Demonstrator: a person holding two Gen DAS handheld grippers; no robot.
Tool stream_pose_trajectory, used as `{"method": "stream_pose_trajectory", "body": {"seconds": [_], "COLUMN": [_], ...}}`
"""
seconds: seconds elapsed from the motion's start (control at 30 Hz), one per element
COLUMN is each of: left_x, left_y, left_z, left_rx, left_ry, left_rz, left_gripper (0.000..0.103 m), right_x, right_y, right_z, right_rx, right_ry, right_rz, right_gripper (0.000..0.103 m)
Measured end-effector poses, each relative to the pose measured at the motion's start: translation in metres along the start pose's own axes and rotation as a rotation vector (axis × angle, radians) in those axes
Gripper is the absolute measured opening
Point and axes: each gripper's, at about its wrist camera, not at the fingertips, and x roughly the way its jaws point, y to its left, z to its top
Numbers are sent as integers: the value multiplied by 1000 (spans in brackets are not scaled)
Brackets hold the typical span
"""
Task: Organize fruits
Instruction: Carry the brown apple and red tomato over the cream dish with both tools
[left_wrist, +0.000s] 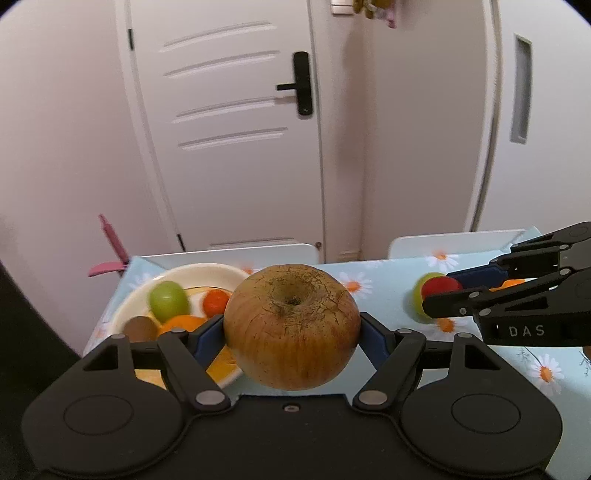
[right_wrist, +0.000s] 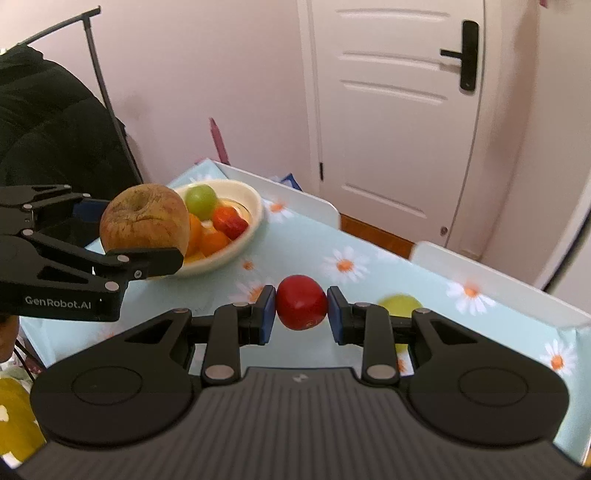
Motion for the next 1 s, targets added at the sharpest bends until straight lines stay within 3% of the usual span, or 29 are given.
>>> {"method": "stream_pose_trajectory", "body": {"seconds": [0.5, 1.0], "left_x": [1, 73], "left_y": [100, 173], "left_z": [9, 12], "left_rx": [-29, 4], "left_ry": [2, 64], "left_rz": [43, 19], "left_gripper": [79, 79], "right_x": [46, 112], "right_y": [75, 110], "right_z": [53, 86], "right_rx": [15, 60], "right_ry": [-16, 7], "right_rz": [6, -32], "right_gripper": [45, 45]}}
